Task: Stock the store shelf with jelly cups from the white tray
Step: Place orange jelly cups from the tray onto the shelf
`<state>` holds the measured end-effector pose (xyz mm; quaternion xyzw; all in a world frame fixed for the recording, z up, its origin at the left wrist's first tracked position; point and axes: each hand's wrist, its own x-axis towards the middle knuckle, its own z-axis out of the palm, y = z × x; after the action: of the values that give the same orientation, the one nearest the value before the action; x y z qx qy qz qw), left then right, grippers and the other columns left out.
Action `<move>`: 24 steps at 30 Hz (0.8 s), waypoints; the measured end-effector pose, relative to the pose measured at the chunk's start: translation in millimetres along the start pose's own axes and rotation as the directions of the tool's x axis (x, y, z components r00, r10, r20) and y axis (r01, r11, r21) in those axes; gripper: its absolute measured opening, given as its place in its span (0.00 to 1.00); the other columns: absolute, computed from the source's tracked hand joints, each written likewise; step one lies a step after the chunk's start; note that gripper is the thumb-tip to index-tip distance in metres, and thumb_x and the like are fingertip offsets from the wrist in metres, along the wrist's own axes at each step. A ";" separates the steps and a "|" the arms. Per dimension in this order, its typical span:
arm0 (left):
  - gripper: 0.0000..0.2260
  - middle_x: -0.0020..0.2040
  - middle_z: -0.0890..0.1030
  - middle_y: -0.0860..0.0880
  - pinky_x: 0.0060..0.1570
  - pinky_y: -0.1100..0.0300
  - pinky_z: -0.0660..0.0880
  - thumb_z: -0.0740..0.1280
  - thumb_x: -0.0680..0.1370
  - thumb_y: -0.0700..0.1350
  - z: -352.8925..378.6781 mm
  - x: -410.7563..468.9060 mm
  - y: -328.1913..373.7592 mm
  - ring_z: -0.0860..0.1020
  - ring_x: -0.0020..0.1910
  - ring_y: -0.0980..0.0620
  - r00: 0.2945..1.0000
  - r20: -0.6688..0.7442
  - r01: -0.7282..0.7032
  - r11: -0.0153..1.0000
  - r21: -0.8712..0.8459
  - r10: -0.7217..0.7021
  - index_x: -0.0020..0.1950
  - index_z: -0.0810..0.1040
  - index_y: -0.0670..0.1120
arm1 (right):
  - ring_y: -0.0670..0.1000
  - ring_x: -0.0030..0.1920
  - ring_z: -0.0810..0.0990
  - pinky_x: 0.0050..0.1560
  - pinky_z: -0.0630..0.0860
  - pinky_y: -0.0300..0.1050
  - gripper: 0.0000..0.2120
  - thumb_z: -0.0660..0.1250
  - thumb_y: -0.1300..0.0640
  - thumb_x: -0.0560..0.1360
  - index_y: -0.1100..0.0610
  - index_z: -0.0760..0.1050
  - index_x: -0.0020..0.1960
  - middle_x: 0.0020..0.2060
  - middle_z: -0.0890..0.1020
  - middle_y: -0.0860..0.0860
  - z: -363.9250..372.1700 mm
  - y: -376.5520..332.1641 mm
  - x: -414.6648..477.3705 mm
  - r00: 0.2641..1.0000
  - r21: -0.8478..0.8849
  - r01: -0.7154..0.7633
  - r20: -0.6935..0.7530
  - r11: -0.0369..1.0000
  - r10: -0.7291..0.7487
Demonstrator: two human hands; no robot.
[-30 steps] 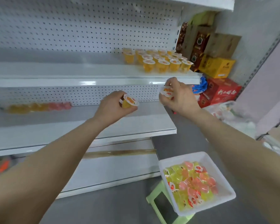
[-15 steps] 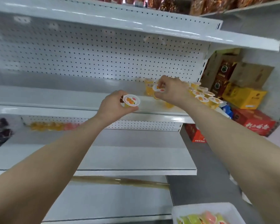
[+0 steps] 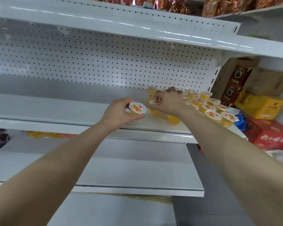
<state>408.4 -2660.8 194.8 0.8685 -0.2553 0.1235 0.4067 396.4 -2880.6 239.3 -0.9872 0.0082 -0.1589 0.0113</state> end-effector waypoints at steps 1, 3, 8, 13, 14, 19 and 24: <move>0.22 0.43 0.81 0.56 0.45 0.55 0.76 0.76 0.61 0.65 3.3 0.6 2.9 0.77 0.45 0.57 1.000 0.010 0.007 1.000 -0.010 -0.007 0.47 0.79 0.52 | 0.56 0.62 0.68 0.61 0.63 0.56 0.17 0.61 0.35 0.74 0.47 0.77 0.47 0.44 0.81 0.51 -2.2 1.9 0.3 1.000 0.016 0.003 -0.014 1.000 -0.003; 0.26 0.43 0.81 0.57 0.44 0.55 0.77 0.72 0.58 0.68 10.6 2.2 10.6 0.77 0.44 0.59 1.000 0.020 0.004 1.000 -0.023 -0.004 0.47 0.79 0.53 | 0.57 0.63 0.68 0.62 0.63 0.57 0.18 0.58 0.36 0.77 0.48 0.79 0.49 0.45 0.82 0.52 -8.0 6.6 0.5 0.998 0.031 -0.013 -0.064 0.999 0.015; 0.25 0.41 0.82 0.57 0.43 0.54 0.77 0.72 0.58 0.67 33.6 8.4 27.9 0.78 0.42 0.58 0.999 0.047 0.004 0.999 -0.042 -0.002 0.46 0.79 0.53 | 0.57 0.63 0.69 0.60 0.64 0.55 0.17 0.58 0.42 0.79 0.52 0.79 0.53 0.44 0.83 0.52 -13.2 27.8 -4.3 0.967 0.017 -0.015 -0.254 1.000 0.019; 0.16 0.42 0.83 0.58 0.42 0.60 0.75 0.77 0.65 0.60 50.2 7.0 37.8 0.79 0.44 0.58 0.999 0.054 0.010 0.999 -0.044 -0.008 0.46 0.80 0.56 | 0.57 0.63 0.71 0.58 0.65 0.55 0.16 0.60 0.43 0.78 0.52 0.80 0.53 0.47 0.84 0.53 -9.8 43.4 -15.0 0.941 -0.061 -0.007 -0.338 0.998 -0.014; 0.16 0.43 0.82 0.59 0.42 0.61 0.74 0.76 0.66 0.60 50.6 5.5 38.6 0.78 0.45 0.58 0.999 0.051 0.007 0.999 -0.044 -0.005 0.48 0.80 0.56 | 0.57 0.63 0.71 0.58 0.65 0.56 0.15 0.60 0.43 0.78 0.52 0.79 0.53 0.48 0.84 0.53 -9.3 45.5 -17.4 0.940 -0.075 -0.007 -0.340 0.997 -0.019; 0.21 0.44 0.81 0.57 0.41 0.61 0.70 0.76 0.66 0.62 46.3 0.8 36.7 0.76 0.48 0.54 0.999 0.025 -0.046 0.998 0.034 0.045 0.54 0.81 0.55 | 0.59 0.61 0.74 0.57 0.66 0.56 0.16 0.61 0.43 0.78 0.53 0.79 0.55 0.48 0.84 0.54 -9.2 48.8 -29.9 0.920 -0.102 0.006 -0.390 0.995 -0.046; 0.25 0.51 0.80 0.54 0.50 0.57 0.72 0.75 0.67 0.61 35.9 -8.5 39.2 0.74 0.55 0.50 0.996 -0.033 -0.077 0.992 0.101 0.081 0.60 0.78 0.54 | 0.59 0.58 0.75 0.56 0.67 0.56 0.20 0.56 0.41 0.78 0.54 0.78 0.57 0.48 0.83 0.52 -17.1 46.8 -61.9 0.888 -0.109 0.008 -0.457 0.994 -0.057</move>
<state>380.1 -2706.6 193.6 0.8744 -0.2752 0.1681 0.3624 331.7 -2926.5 235.0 -0.9209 0.0022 -0.3871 -0.0452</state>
